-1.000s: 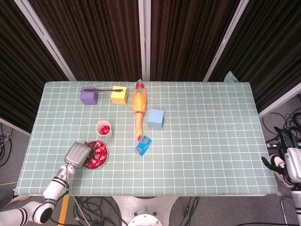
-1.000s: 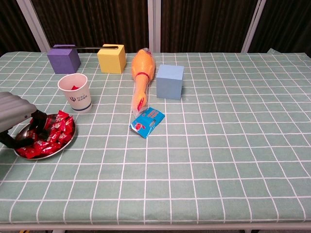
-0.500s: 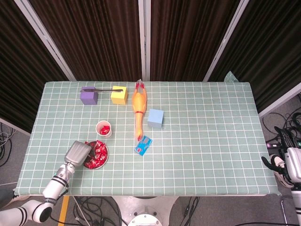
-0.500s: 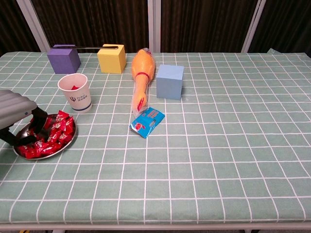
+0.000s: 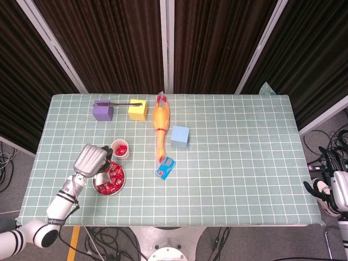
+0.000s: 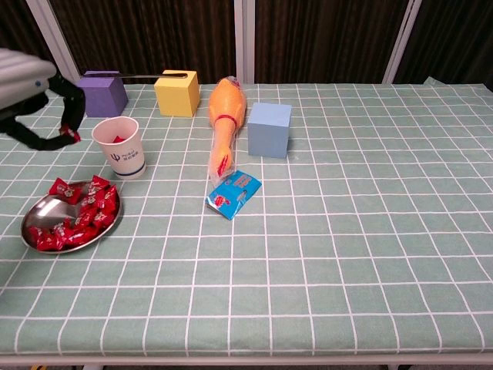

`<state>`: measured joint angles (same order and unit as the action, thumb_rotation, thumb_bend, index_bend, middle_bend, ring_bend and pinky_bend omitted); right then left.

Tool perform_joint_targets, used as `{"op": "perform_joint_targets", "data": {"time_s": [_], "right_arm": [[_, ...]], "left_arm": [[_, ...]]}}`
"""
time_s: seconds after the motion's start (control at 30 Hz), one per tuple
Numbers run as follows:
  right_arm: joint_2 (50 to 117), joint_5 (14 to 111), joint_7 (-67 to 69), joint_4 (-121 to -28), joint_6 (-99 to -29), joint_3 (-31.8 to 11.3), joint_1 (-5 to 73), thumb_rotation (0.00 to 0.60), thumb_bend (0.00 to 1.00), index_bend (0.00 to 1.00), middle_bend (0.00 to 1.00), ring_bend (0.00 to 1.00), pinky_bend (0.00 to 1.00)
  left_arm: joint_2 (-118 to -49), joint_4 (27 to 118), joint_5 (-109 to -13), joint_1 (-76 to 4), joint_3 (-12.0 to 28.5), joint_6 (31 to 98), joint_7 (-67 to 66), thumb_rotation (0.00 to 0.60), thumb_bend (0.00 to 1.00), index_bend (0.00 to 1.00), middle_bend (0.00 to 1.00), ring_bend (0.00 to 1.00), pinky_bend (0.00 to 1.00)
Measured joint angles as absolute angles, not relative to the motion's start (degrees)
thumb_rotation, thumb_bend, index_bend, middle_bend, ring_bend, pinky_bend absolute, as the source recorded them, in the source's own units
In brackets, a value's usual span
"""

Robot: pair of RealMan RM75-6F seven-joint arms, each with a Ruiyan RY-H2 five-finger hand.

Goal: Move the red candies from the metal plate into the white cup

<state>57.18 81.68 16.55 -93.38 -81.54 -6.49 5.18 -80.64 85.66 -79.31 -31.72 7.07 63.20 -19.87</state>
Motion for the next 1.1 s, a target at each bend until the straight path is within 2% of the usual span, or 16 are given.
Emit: {"op": "perform_joint_targets", "data": {"time_s": [0.37,0.57,0.67,0.8,1.1], "right_arm": [[57.0,81.0,17.0,-93.0,-81.7,-6.5,4.7,0.6,0.15,0.01,0.1,0.02,0.38],[57.0,80.9,16.9,-93.0,-81.5,-6.6,4.7,0.6,0.16,0.01,0.1,0.02,0.38],[57.0,80.9,16.7,-93.1,-81.5,-6.6,4.7,0.6,0.15,0.01,0.1,0.02,0.38],[57.0,81.2,16.5,-93.4,-81.3,-6.7,5.0,0.6,0.16,0.01,0.1,0.02,0.38],[57.1,81.8,16.2,-93.6,-80.8,-6.8,5.7,0.6,0.15,0.01,0.1,0.02,0.39]], "left_arm": [[-84.9,79.6,-73.2,-38.6,10.9,55.9,-21.8,0.6,0.45,0.61,0.68,0.92,1.0],[-86.6,77.2,-70.1,-39.7,10.4,54.3,-24.7,0.6,0.4,0.48,0.52,0.91,1.0],[-86.6,77.6,-70.0,-39.5,10.0,55.2,-25.5,0.6,0.38,0.41,0.45,0.9,1.0],[-85.7,79.6,-70.0,-38.8,9.4,57.1,-26.8,0.6,0.36,0.36,0.4,0.89,1.0],[-81.6,84.1,-74.2,-32.9,7.0,66.9,-21.9,0.6,0.36,0.39,0.42,0.89,1.0]]}}
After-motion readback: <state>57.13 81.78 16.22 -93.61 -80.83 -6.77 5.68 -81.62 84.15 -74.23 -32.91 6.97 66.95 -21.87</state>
